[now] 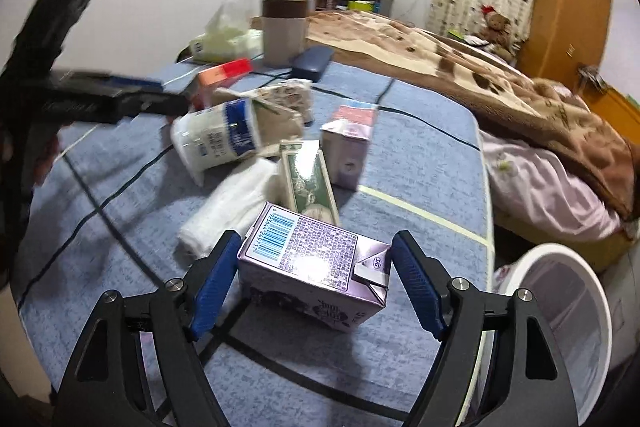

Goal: Collect trash
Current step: 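Grasp the white milk cup with the left tool while the right tool grasps the purple carton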

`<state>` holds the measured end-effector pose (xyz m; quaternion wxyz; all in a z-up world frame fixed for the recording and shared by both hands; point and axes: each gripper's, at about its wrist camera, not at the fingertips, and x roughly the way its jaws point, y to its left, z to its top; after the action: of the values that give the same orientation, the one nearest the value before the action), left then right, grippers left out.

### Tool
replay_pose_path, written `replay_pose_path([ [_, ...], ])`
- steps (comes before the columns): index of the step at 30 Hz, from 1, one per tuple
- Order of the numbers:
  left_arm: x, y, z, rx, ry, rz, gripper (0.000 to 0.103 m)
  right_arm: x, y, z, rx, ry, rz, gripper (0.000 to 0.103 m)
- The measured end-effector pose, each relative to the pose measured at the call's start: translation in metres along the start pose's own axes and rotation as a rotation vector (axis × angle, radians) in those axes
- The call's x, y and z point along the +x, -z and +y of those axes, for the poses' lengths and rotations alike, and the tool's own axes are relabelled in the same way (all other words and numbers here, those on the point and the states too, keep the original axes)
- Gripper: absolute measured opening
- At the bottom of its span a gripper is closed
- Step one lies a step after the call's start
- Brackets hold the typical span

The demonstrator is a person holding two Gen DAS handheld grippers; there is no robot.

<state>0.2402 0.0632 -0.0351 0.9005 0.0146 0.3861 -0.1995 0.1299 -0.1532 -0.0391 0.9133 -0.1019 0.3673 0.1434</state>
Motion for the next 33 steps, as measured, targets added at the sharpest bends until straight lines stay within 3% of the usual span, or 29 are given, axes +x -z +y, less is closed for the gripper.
replay_pose_path([
  [8,0.026,0.001,-0.023,0.052,0.045,0.06,0.068,0.01,-0.002,-0.008,0.053,-0.014,0.025,0.08],
  [13,0.04,0.003,-0.027,0.084,-0.016,0.09,0.068,0.021,0.004,-0.014,0.092,-0.012,0.067,0.08],
  [19,0.045,0.005,-0.025,0.061,-0.012,0.106,0.068,0.019,0.005,-0.016,0.136,-0.017,0.051,0.08],
  [33,0.038,0.005,-0.029,0.035,0.014,0.082,0.066,0.012,0.011,-0.021,0.19,-0.01,0.029,0.075],
])
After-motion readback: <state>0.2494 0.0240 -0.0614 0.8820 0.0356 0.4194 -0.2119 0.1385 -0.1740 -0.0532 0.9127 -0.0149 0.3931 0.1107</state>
